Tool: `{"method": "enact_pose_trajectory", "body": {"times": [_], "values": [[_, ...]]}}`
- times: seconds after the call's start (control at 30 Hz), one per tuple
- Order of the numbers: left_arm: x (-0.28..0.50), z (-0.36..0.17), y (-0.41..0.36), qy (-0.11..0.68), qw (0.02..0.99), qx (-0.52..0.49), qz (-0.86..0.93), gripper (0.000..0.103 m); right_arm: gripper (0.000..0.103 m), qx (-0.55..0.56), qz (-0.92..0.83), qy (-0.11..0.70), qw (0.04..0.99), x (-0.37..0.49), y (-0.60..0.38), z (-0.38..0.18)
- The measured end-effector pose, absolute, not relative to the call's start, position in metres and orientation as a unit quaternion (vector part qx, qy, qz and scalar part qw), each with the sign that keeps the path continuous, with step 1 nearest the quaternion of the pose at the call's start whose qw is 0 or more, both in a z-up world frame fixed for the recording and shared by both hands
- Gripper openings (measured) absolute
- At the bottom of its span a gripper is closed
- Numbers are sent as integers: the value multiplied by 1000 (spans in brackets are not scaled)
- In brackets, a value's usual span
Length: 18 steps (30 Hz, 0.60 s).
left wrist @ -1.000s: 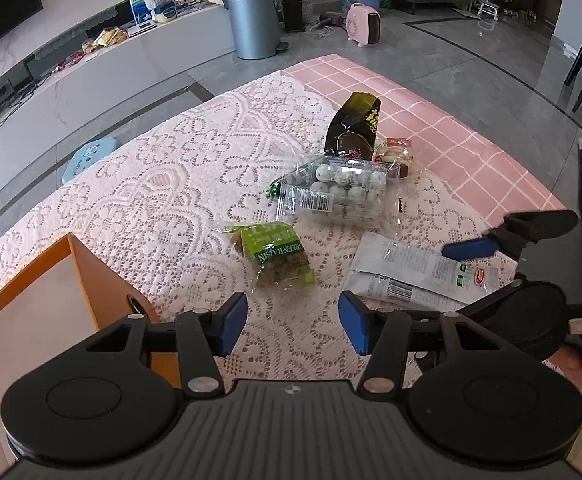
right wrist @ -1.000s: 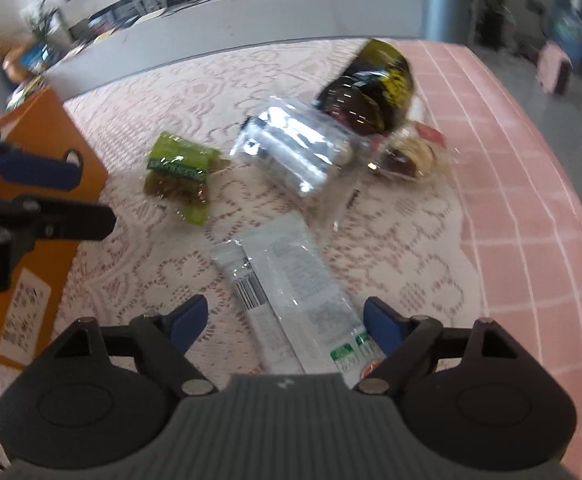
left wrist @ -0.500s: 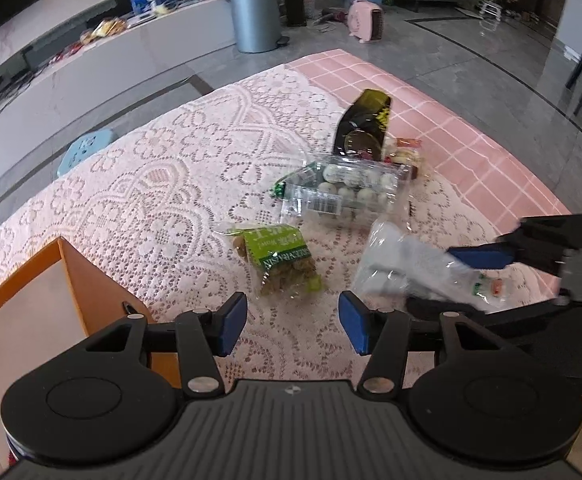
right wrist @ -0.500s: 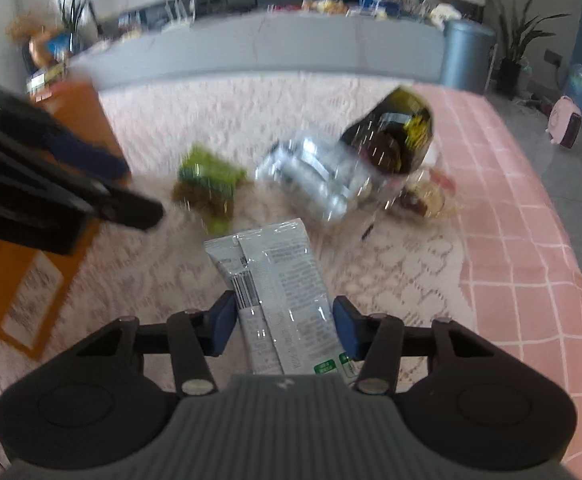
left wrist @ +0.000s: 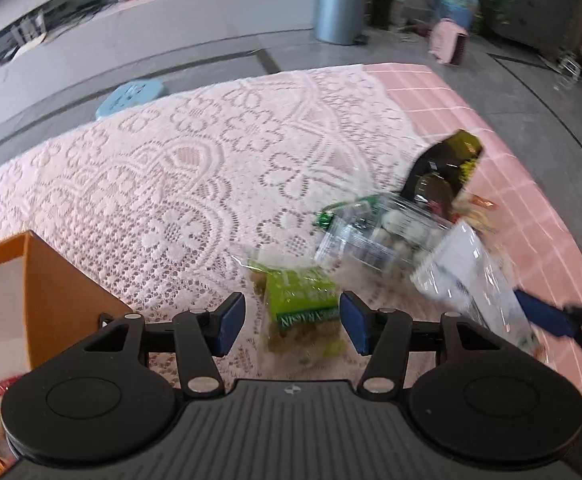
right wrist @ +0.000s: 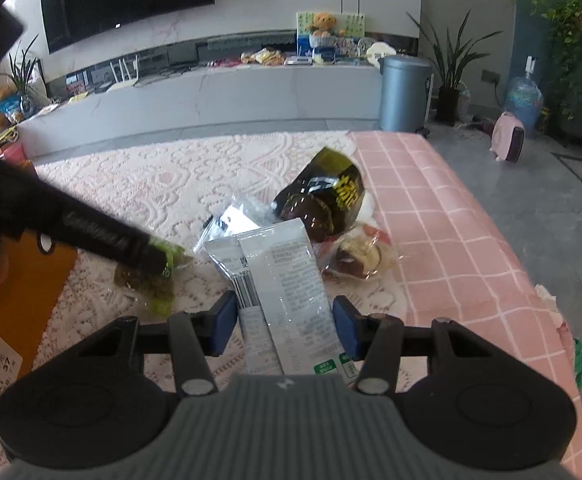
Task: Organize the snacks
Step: 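Grasp the green snack pack with the left tool while right tool holds the bar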
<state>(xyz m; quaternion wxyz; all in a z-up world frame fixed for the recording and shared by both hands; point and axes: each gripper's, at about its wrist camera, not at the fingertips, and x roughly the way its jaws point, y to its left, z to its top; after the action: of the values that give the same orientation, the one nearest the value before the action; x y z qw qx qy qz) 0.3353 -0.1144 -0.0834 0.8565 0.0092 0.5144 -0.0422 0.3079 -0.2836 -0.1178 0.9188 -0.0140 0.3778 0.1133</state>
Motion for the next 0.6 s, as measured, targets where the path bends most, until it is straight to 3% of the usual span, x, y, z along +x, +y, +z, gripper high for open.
{"method": "enact_pose_trajectory", "body": {"times": [0.27,0.37,0.6], "values": [[343,-99,-115,531,846,1,-37,66,51,-10,112,391,914,314,-284,-126],[344,-104,-115,534,845,-4,-44,55,51,-6,109,395,912,312,-284,-125],[336,-99,-115,526,849,-7,-54,46,51,-1,110,398,911,311,-285,-124]]}}
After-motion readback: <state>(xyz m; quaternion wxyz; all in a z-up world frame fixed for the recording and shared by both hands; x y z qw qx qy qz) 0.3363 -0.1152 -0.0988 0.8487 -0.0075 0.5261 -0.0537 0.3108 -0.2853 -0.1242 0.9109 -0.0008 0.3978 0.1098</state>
